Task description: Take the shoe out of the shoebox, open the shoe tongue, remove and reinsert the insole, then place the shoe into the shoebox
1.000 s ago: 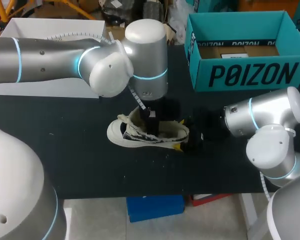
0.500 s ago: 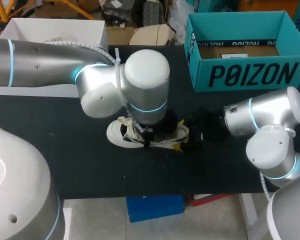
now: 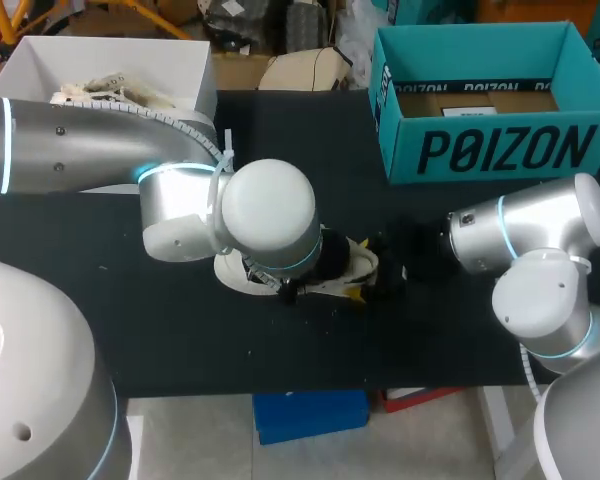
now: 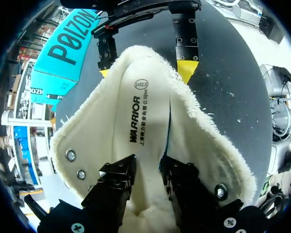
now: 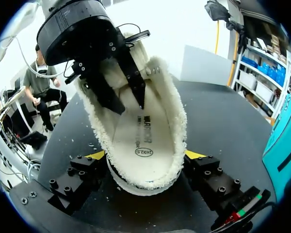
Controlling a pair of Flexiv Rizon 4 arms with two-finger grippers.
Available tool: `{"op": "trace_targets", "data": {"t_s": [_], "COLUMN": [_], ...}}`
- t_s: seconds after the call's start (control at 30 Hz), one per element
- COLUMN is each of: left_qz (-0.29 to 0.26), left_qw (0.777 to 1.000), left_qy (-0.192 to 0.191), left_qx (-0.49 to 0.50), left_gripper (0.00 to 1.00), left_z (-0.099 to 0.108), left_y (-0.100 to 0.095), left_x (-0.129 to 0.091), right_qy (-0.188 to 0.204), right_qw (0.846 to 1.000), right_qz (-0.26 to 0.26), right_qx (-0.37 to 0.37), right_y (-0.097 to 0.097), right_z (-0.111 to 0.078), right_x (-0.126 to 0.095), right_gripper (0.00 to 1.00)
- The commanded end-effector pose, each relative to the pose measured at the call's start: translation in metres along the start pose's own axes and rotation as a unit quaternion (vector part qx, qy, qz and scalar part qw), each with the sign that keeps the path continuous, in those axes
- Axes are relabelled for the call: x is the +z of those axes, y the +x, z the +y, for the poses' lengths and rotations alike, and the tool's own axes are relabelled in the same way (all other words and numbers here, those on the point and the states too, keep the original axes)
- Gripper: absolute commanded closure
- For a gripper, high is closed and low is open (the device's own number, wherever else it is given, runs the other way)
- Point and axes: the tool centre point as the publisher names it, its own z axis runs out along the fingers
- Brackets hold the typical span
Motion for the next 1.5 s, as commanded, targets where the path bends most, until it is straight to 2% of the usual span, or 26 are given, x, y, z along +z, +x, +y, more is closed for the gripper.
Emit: {"op": "trace_targets", "data": {"t_s": [0.03, 0.4, 0.47, 0.5, 0.53, 0.63, 0.7, 0.83, 1.0, 1.23, 1.5], "left_qz": [-0.064, -0.070, -0.064, -0.057, -0.052, -0.028, 0.007, 0.048, 0.081, 0.094, 0.085], "left_qw": [0.998, 0.997, 0.997, 0.997, 0.997, 0.997, 0.995, 0.989, 0.983, 0.983, 0.984], "left_qy": [0.018, 0.040, 0.045, 0.051, 0.054, 0.069, 0.103, 0.142, 0.166, 0.160, 0.154], "left_qx": [-0.007, -0.017, -0.015, -0.013, -0.011, -0.001, 0.001, 0.010, 0.012, 0.005, -0.003], "left_gripper": [0.67, 0.72, 0.78, 0.85, 1.00, 1.00, 1.00, 1.00, 1.00, 1.00, 1.00], "left_z": [0.007, -0.002, -0.005, -0.006, -0.008, -0.014, -0.017, -0.022, -0.021, -0.023, -0.023], "left_y": [0.002, -0.007, -0.007, -0.007, -0.006, -0.004, -0.003, -0.005, -0.011, -0.018, -0.026], "left_x": [0.021, 0.030, 0.030, 0.031, 0.030, 0.029, 0.027, 0.015, -0.003, -0.021, -0.039], "right_qy": [0.000, 0.000, 0.000, 0.000, 0.000, 0.000, 0.000, 0.000, 0.000, 0.000, 0.000], "right_qw": [1.000, 1.000, 1.000, 1.000, 1.000, 1.000, 1.000, 1.000, 1.000, 1.000, 1.000], "right_qz": [0.000, 0.000, 0.000, 0.000, 0.000, 0.000, 0.000, 0.000, 0.000, 0.000, 0.000], "right_qx": [0.001, 0.001, 0.001, 0.001, 0.001, 0.001, 0.001, 0.001, 0.001, 0.001, 0.001], "right_y": [-0.001, -0.001, -0.001, -0.001, -0.001, -0.001, -0.001, -0.001, -0.001, -0.001, -0.001], "right_z": [-0.002, -0.002, -0.002, -0.002, -0.002, -0.002, -0.002, -0.002, -0.002, -0.002, -0.002], "right_x": [0.000, 0.000, 0.000, 0.000, 0.000, 0.000, 0.000, 0.000, 0.000, 0.000, 0.000], "right_gripper": [1.00, 1.00, 1.00, 1.00, 1.00, 1.00, 1.00, 1.00, 1.00, 1.00, 1.00]}}
